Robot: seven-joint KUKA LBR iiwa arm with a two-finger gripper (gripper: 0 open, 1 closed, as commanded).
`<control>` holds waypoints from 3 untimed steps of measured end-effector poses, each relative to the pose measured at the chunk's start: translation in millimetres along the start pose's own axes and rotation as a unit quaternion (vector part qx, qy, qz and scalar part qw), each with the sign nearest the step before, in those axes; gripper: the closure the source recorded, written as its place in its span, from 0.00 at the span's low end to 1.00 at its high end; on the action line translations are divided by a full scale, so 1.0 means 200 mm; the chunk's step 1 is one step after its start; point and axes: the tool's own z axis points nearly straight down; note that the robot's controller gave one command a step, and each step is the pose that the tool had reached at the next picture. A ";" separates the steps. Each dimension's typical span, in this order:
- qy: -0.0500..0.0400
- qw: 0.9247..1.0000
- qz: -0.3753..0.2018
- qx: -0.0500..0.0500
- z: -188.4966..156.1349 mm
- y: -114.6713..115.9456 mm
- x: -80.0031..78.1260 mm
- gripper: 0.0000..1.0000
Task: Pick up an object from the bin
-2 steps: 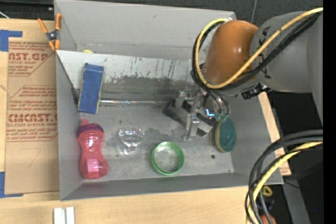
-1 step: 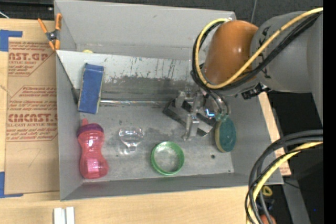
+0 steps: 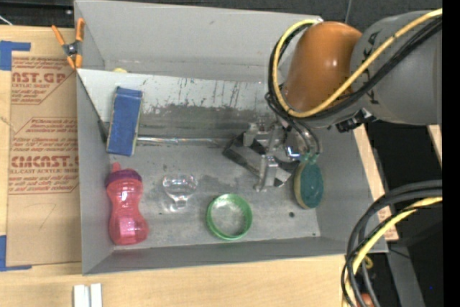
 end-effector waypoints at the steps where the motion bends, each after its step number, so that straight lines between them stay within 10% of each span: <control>1: -0.003 1.000 -0.014 0.000 0.11 -0.01 0.11 0.00; 2: -0.005 1.000 0.017 0.000 0.26 0.09 0.04 0.00; 3: -0.004 1.000 -0.008 -0.001 0.42 0.42 -0.10 0.00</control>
Offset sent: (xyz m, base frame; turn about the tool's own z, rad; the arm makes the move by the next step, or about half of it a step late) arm -0.0086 0.0169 -0.0515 0.0339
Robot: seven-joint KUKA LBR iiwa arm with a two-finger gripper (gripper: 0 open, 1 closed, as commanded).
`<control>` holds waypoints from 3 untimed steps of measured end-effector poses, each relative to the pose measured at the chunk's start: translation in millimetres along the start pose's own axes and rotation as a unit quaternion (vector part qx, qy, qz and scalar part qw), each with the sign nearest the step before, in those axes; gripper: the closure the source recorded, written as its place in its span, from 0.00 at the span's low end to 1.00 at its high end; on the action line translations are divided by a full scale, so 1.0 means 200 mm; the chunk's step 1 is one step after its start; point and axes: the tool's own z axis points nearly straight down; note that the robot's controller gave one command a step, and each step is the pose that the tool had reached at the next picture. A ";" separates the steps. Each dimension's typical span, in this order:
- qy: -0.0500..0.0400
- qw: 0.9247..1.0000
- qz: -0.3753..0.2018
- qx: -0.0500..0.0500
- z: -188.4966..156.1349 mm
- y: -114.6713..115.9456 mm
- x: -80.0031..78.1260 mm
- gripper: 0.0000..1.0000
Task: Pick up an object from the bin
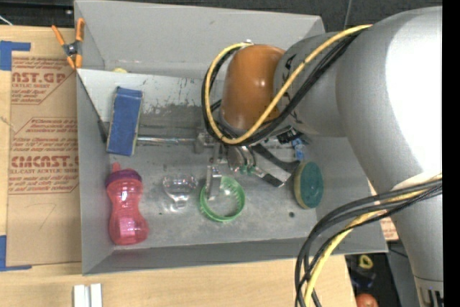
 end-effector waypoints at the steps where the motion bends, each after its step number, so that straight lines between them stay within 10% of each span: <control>1: -0.001 1.000 -0.015 0.001 -0.01 -0.03 0.03 0.00; 2: 0.000 0.997 -0.081 0.001 -0.01 -0.06 0.08 0.00; 3: -0.001 0.974 -0.226 0.001 -0.01 -0.03 0.09 0.00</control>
Offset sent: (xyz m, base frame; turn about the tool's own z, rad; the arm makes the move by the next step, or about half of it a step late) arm -0.0198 -0.0211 0.0016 -0.2291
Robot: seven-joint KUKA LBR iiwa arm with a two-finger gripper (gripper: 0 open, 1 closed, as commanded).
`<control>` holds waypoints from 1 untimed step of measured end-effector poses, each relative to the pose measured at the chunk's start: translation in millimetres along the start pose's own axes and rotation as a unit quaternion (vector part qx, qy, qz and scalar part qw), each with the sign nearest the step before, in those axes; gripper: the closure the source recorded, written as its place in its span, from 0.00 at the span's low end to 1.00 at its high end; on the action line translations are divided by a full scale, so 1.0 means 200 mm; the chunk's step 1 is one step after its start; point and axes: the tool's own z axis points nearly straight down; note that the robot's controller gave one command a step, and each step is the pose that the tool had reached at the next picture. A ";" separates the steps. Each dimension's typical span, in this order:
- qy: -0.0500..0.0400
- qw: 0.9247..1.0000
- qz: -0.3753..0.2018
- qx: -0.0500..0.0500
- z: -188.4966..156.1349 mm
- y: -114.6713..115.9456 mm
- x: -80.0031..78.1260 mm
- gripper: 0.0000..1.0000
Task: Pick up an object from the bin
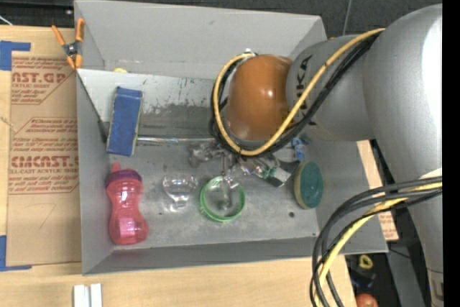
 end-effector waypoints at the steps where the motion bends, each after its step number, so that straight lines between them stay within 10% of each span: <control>1: 0.001 0.963 -0.269 -0.001 0.00 -0.13 0.25 1.00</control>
Offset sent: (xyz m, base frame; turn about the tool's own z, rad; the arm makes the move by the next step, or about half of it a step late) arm 0.0000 0.0000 0.0000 0.0000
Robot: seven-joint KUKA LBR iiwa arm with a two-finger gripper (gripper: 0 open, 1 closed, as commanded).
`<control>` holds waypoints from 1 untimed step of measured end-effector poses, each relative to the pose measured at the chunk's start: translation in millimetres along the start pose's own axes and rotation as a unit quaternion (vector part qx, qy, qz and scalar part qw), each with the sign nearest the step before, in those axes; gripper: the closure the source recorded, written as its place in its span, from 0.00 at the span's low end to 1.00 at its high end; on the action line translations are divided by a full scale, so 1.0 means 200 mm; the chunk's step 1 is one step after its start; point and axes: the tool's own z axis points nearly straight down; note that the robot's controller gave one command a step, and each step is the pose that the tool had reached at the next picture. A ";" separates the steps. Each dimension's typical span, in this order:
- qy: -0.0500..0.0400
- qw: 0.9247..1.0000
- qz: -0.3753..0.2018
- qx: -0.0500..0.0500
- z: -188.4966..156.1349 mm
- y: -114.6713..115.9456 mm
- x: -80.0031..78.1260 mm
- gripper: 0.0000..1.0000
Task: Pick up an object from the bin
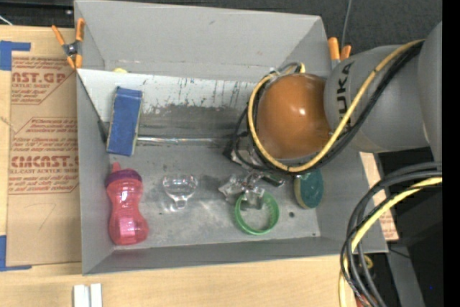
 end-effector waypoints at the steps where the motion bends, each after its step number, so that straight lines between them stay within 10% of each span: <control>1: 0.000 1.000 0.000 0.000 0.00 0.00 0.00 1.00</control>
Offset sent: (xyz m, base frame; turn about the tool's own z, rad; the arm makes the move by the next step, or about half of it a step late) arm -0.0120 -0.0106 0.0001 -0.2291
